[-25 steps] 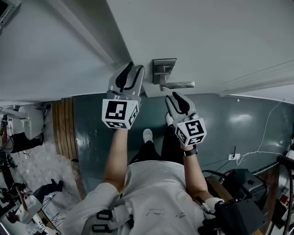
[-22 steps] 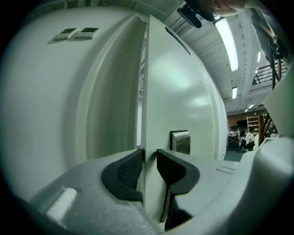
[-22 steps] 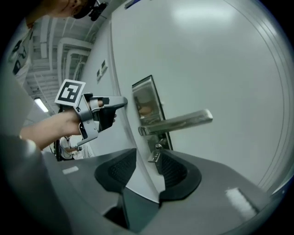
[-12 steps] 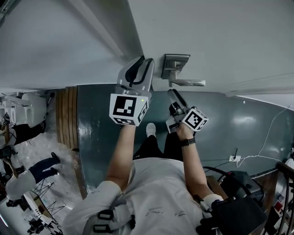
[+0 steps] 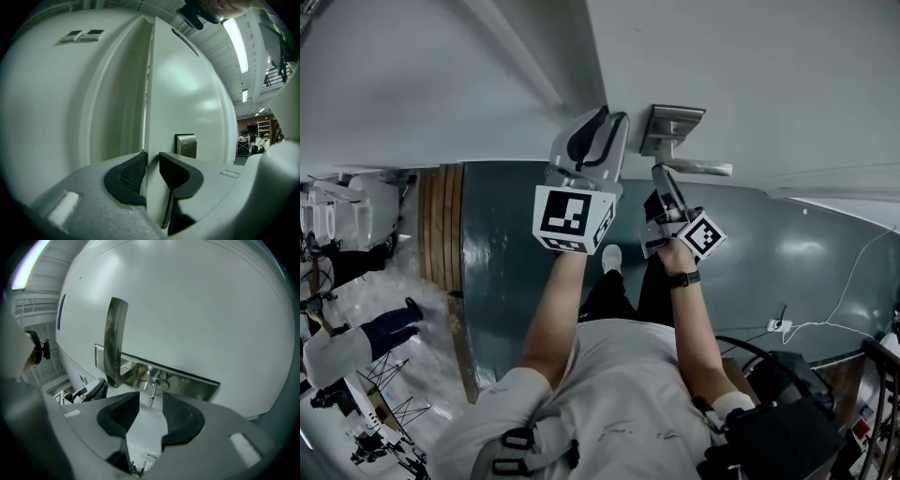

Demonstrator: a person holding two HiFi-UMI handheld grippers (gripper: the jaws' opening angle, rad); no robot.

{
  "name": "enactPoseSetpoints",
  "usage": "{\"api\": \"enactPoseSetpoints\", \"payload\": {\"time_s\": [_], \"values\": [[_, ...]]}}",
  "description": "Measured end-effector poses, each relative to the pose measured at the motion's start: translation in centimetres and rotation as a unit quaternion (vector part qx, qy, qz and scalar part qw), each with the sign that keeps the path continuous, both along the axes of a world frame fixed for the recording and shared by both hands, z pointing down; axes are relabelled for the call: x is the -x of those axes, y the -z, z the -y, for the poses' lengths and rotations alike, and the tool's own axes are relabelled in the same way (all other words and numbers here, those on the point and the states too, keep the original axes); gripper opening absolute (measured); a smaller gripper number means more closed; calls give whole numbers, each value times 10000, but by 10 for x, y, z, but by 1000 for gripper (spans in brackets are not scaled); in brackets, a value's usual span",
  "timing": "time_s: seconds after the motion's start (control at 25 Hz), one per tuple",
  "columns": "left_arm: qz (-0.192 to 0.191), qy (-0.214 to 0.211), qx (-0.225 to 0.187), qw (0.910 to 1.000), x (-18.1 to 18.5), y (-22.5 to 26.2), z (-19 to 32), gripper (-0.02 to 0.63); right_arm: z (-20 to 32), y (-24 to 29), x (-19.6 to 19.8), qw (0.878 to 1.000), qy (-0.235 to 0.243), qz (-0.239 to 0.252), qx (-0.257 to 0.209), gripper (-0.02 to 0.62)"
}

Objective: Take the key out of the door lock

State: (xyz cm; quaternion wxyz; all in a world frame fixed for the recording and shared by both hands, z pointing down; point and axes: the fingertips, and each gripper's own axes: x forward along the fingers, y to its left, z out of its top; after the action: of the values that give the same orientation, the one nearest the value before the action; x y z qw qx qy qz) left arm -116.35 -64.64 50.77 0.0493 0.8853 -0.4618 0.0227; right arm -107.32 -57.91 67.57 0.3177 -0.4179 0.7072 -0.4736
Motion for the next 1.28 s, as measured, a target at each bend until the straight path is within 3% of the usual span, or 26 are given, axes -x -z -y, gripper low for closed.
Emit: {"api": "enactPoseSetpoints", "payload": {"time_s": [0.28, 0.52, 0.88, 1.12, 1.28], "values": [[-26, 55, 6, 10000, 1, 1, 1, 94, 11, 1, -9, 9991, -213, 376, 49, 53], [-28, 79, -5, 10000, 0, 1, 2, 94, 9, -5, -11, 9946, -390, 943, 177, 40], [-15, 69, 27, 10000, -1, -2, 4, 95, -2, -8, -10, 9887, -481, 1375, 365, 31], [-72, -73, 15, 9999, -5, -5, 8, 92, -58, -21, -17, 9898, -506, 1222, 522, 26], [86, -134, 86, 9998, -3, -9, 9, 91, -79, 7, -34, 9982, -496, 312, 118, 28]]}}
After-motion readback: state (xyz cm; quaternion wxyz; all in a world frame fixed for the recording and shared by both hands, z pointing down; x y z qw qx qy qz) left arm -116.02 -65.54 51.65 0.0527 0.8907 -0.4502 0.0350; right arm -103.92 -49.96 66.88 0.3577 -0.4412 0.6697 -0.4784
